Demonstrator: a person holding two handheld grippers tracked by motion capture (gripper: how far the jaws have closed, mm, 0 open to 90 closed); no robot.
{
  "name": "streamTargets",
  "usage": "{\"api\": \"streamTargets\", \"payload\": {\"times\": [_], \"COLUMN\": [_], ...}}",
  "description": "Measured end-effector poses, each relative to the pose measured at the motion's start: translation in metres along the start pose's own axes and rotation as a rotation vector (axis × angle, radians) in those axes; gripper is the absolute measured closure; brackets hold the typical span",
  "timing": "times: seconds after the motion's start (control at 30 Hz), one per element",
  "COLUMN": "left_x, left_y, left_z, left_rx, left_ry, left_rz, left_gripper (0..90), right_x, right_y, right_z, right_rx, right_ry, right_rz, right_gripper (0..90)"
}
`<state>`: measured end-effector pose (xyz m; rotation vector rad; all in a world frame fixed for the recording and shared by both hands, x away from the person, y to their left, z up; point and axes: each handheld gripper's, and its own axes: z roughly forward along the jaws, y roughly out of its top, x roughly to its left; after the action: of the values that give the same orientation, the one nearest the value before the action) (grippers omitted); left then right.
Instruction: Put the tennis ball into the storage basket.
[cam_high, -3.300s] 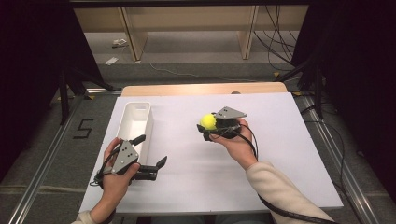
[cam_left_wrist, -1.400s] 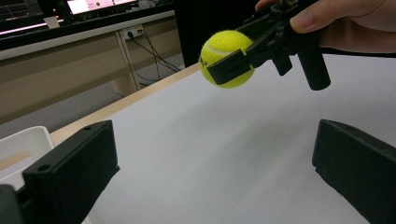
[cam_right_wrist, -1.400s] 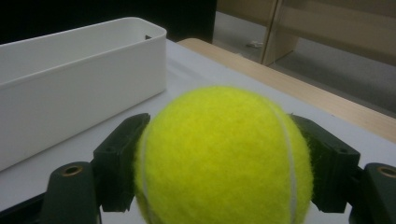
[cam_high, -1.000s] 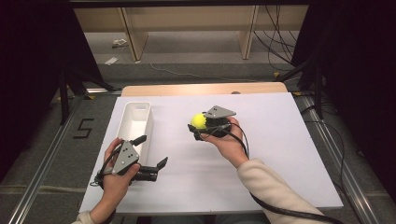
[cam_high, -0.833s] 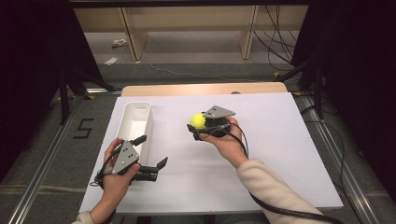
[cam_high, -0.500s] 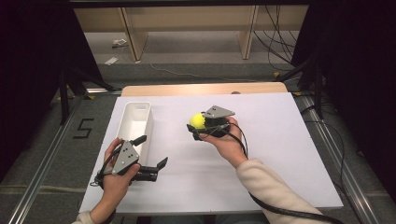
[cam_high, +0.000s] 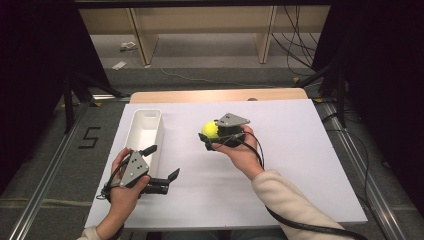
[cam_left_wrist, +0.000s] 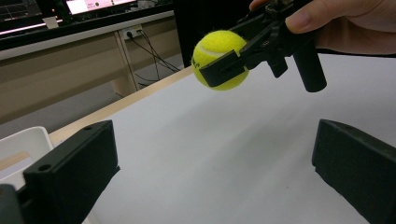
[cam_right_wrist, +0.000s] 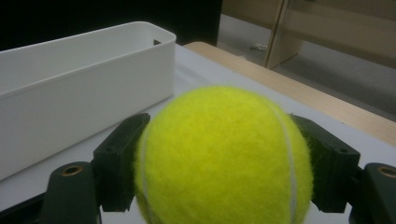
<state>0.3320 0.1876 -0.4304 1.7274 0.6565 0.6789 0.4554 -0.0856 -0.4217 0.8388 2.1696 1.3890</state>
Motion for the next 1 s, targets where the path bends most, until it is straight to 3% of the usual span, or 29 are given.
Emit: {"api": "streamTargets", "payload": {"times": [1.0], "left_x": [0.0000], "left_y": [0.0000], "left_z": [-0.0001], "left_rx": [0.000], "left_ry": [0.000], "left_rz": [0.001], "left_gripper": [0.0], "right_x": [0.0051], "right_y": [0.0025], "right_z": [0.0023], "right_rx": [-0.005], "right_ry": [0.010], "right_rz": [0.003], "right_gripper": [26.1]}}
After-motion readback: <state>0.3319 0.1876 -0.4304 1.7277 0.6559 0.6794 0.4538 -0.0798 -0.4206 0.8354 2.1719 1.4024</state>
